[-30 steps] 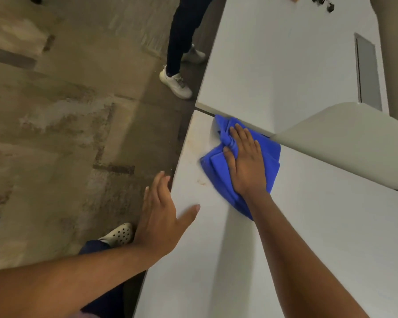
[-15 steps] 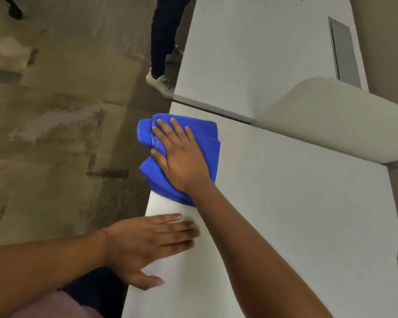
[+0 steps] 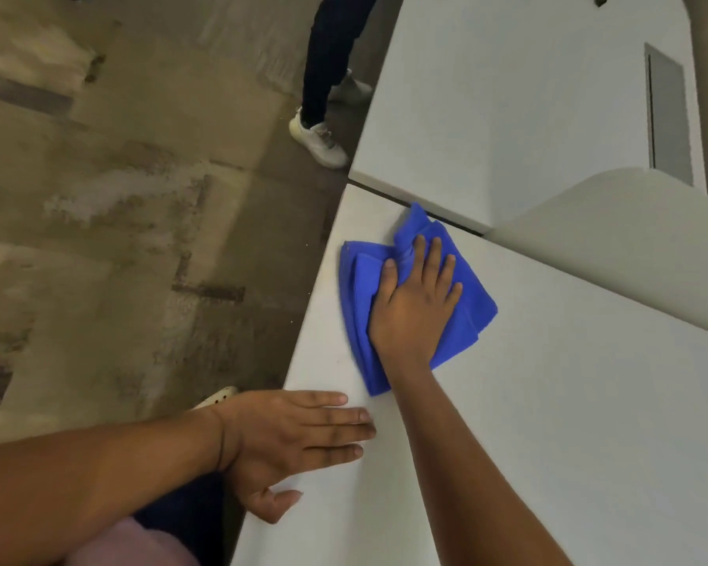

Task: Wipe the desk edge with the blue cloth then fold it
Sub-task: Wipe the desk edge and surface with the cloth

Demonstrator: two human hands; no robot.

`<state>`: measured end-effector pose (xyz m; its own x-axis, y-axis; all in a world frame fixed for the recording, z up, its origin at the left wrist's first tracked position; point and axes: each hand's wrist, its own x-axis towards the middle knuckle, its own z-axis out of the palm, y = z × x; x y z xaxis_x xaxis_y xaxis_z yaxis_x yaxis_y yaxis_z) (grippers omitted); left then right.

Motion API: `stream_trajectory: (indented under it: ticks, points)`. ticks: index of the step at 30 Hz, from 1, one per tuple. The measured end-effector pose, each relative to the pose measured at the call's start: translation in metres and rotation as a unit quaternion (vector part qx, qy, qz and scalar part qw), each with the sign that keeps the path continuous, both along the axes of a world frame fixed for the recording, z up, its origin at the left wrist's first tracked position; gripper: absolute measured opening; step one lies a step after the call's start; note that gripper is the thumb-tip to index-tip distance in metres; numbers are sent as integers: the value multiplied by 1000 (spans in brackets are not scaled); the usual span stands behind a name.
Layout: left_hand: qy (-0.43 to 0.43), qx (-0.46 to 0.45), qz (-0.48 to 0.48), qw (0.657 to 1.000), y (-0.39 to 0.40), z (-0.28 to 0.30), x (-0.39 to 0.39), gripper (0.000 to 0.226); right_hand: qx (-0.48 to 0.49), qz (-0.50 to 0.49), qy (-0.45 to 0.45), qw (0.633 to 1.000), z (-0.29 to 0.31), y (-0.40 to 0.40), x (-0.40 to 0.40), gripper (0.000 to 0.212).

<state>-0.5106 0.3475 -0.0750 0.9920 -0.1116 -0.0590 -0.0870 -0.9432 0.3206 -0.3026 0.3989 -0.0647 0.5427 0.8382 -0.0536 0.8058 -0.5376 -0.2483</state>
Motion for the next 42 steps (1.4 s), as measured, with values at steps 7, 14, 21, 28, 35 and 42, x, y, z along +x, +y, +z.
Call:
stream_trajectory:
  ticks: [7, 14, 21, 28, 35, 42]
  points:
    - [-23, -18, 13, 999, -1, -4, -3, 87, -24, 226, -13, 974, 3, 19, -22, 69]
    - [-27, -4, 19, 999, -5, -10, -3, 88, 13, 219, 45, 975, 15, 30, 88, 57]
    - [-2, -2, 10, 1000, -3, -1, -2, 86, 71, 22, 59, 996, 20, 5, 121, 55]
    - [24, 2, 2, 1000, -3, 3, 0, 87, 8, 132, 39, 990, 15, 36, 23, 58]
    - [25, -4, 5, 1000, -6, 3, -2, 85, 24, 225, 104, 968, 21, 13, 74, 56]
    - [-35, -24, 62, 997, -24, 2, -9, 81, 33, 57, 32, 997, 23, 17, 125, 68]
